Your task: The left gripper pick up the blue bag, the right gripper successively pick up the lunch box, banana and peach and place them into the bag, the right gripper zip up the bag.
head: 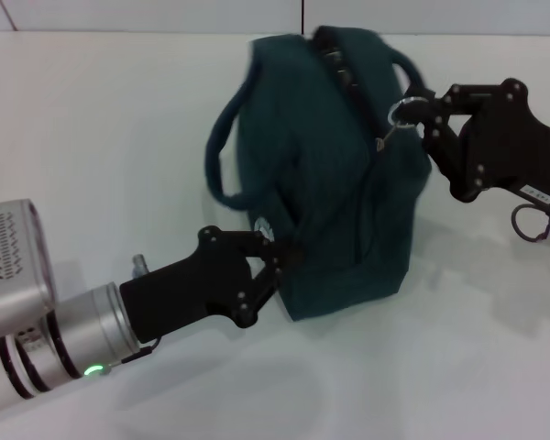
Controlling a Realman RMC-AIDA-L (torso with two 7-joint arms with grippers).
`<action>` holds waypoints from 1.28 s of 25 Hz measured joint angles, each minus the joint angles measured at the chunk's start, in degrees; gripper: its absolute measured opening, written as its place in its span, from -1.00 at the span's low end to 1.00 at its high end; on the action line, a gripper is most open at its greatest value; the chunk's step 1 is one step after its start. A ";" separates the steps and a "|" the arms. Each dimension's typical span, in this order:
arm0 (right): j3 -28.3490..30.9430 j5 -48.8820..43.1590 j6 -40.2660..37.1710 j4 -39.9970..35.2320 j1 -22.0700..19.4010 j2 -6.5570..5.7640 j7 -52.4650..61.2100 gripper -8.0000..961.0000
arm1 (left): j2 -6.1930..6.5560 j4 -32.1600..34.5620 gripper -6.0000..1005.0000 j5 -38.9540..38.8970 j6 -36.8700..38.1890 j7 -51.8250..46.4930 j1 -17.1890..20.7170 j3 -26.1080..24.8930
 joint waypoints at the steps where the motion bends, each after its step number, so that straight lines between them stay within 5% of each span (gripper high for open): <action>1: -0.94 1.24 -0.01 0.04 -0.15 -0.01 -0.57 -0.96 | 0.08 -0.01 -0.89 -0.10 -0.04 -0.02 0.34 -0.31; 14: -4.30 7.05 0.11 3.59 -0.31 0.00 -1.30 -0.96 | 0.58 -0.10 -0.96 -7.36 2.51 -1.00 4.83 -2.31; 21: -4.44 7.11 -0.03 3.65 -0.28 -0.01 -1.29 -0.96 | -0.88 -0.07 -0.96 -7.17 6.99 -0.59 4.76 -1.82; 32: -7.51 9.67 -0.20 3.56 -0.14 0.00 -1.29 -0.96 | -1.11 -0.76 -0.19 -7.48 6.89 -2.01 0.63 -1.79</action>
